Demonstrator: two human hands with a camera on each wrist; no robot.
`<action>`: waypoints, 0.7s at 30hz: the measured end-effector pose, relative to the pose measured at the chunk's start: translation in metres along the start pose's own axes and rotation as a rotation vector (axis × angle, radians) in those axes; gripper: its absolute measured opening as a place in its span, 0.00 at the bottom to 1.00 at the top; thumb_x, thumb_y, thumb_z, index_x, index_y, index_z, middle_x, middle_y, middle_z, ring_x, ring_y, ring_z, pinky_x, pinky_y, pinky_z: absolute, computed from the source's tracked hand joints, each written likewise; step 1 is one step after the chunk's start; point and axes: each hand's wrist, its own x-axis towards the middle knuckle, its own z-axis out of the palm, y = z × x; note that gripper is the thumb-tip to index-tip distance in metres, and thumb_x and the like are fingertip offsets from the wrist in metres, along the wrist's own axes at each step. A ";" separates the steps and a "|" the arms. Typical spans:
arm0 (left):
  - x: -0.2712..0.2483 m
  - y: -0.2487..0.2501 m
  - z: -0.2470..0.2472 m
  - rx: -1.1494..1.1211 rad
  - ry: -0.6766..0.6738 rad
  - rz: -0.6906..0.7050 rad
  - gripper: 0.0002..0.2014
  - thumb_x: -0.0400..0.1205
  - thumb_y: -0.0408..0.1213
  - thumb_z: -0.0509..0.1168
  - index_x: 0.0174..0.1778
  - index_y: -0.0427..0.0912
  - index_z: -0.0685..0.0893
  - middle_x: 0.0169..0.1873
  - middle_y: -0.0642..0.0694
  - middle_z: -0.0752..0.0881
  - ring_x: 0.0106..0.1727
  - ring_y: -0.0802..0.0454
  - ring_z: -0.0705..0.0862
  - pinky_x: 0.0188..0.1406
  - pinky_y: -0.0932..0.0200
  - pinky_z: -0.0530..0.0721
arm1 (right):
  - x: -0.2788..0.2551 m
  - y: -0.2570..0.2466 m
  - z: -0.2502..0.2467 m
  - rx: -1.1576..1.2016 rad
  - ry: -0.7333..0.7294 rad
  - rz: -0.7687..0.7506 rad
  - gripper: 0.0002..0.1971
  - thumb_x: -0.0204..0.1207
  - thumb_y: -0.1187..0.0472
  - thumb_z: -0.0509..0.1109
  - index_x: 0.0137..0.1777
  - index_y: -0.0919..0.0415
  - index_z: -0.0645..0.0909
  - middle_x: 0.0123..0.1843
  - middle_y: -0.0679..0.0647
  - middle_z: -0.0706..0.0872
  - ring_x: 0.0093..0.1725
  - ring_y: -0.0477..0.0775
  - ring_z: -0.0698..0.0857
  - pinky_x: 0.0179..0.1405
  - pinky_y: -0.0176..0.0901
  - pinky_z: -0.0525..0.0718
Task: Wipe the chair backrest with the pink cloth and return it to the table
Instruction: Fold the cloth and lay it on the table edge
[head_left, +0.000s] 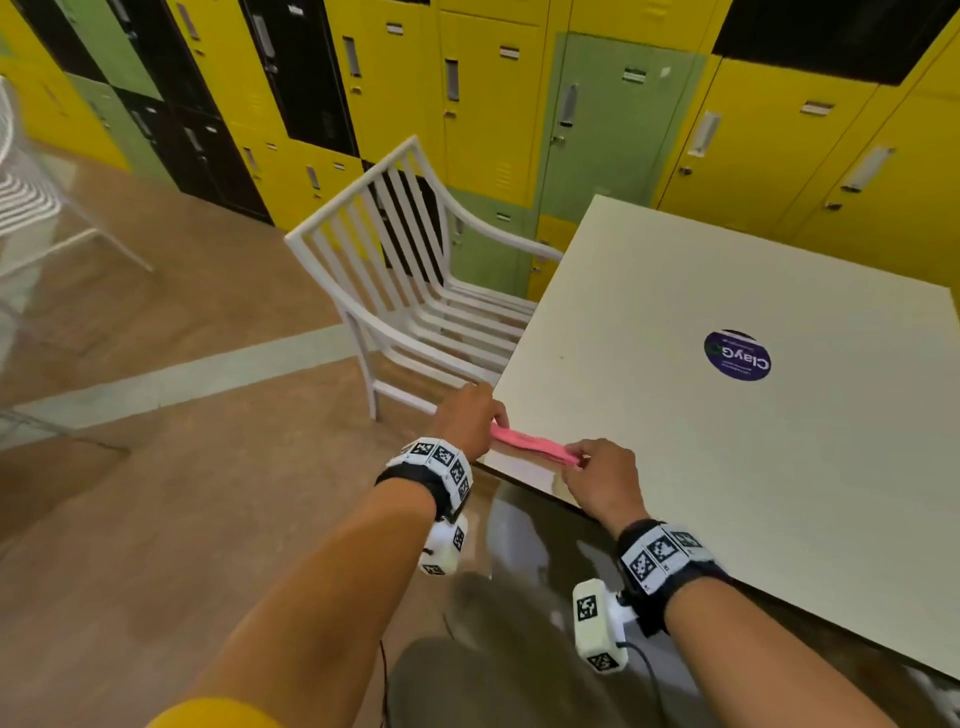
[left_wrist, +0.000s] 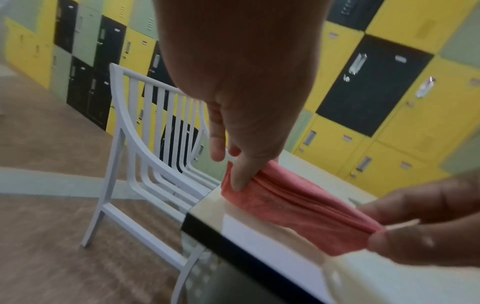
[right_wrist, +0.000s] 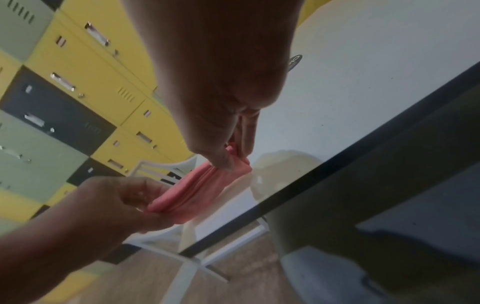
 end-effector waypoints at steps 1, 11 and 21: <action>-0.002 -0.003 0.008 0.031 -0.057 0.013 0.22 0.81 0.21 0.71 0.60 0.53 0.95 0.60 0.45 0.87 0.67 0.43 0.85 0.56 0.50 0.84 | -0.001 0.004 0.005 -0.045 -0.036 -0.001 0.14 0.76 0.69 0.73 0.59 0.59 0.92 0.54 0.58 0.93 0.53 0.60 0.90 0.55 0.41 0.82; -0.042 -0.001 0.006 0.138 -0.199 0.118 0.31 0.83 0.26 0.72 0.83 0.51 0.80 0.85 0.43 0.75 0.85 0.36 0.74 0.81 0.38 0.80 | -0.033 0.008 -0.005 -0.276 -0.290 -0.015 0.28 0.75 0.63 0.77 0.76 0.58 0.80 0.78 0.62 0.78 0.75 0.64 0.79 0.74 0.48 0.74; -0.121 0.071 -0.110 0.089 0.085 0.156 0.40 0.83 0.56 0.74 0.91 0.57 0.68 0.92 0.45 0.65 0.91 0.40 0.66 0.90 0.37 0.63 | -0.132 -0.040 -0.116 -0.183 0.037 -0.138 0.31 0.79 0.49 0.74 0.82 0.52 0.74 0.82 0.54 0.76 0.79 0.58 0.75 0.76 0.47 0.70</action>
